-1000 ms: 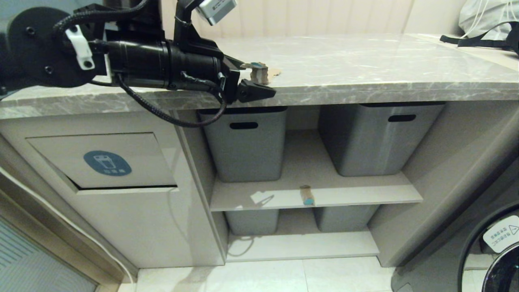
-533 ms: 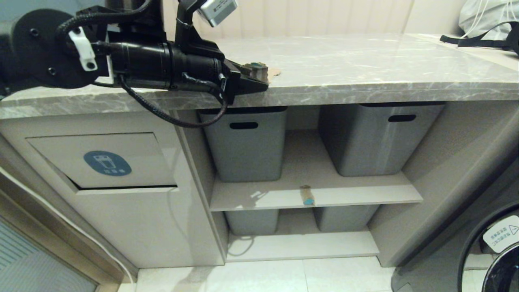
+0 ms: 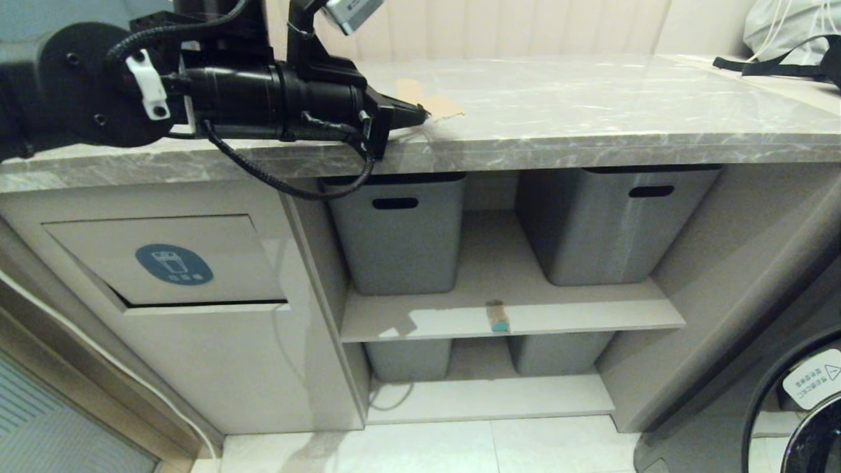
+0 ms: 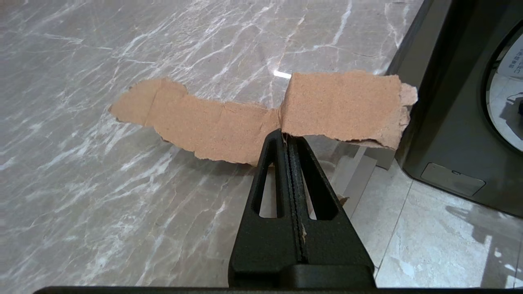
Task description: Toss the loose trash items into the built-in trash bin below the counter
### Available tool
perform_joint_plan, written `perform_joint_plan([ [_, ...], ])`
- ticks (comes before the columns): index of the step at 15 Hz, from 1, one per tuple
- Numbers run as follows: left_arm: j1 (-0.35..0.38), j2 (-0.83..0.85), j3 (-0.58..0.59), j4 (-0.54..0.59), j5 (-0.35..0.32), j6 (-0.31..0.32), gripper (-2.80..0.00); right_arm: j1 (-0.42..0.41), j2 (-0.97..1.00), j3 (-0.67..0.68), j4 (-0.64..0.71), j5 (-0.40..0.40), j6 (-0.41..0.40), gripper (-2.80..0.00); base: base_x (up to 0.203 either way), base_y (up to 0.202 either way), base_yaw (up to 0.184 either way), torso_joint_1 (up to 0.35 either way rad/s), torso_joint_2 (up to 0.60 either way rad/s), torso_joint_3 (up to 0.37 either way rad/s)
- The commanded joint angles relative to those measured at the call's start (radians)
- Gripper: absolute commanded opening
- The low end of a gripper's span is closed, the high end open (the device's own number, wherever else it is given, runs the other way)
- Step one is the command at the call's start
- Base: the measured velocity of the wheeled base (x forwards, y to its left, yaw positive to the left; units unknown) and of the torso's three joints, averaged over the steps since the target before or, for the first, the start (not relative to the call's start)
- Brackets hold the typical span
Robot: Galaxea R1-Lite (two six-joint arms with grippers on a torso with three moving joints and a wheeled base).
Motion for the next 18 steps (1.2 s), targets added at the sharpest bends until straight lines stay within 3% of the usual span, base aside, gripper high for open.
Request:
perform_joint_plan([
  [1,0.001,-0.032,0.002,0.003,-0.002,-0.006,-2.8,0.0,0.0,0.0,0.0,0.0,0.0,-2.8,0.0,0.0,0.0,0.0,0.0,0.0],
  [5,0.01,-0.154,0.008,0.085,0.007,-0.087,-2.8,0.0,0.0,0.0,0.0,0.0,0.0,-2.8,0.0,0.0,0.0,0.0,0.0,0.0],
  [7,0.011,-0.253,0.011,0.179,0.036,-0.175,-2.8,0.0,0.0,0.0,0.0,0.0,0.0,-2.8,0.0,0.0,0.0,0.0,0.0,0.0],
  [9,0.013,-0.373,0.029,0.235,0.082,-0.304,-2.8,0.0,0.0,0.0,0.0,0.0,0.0,-2.8,0.0,0.0,0.0,0.0,0.0,0.0],
  [11,0.034,-0.517,0.135,0.255,0.132,-0.393,-2.8,0.0,0.0,0.0,0.0,0.0,0.0,-2.8,0.0,0.0,0.0,0.0,0.0,0.0],
  [14,0.2,-0.739,0.464,0.255,0.164,-0.418,-2.8,0.0,0.0,0.0,0.0,0.0,0.0,-2.8,0.0,0.0,0.0,0.0,0.0,0.0],
  [18,0.573,-0.941,0.83,0.21,0.207,-0.39,-2.8,0.0,0.0,0.0,0.0,0.0,0.0,-2.8,0.0,0.0,0.0,0.0,0.0,0.0],
])
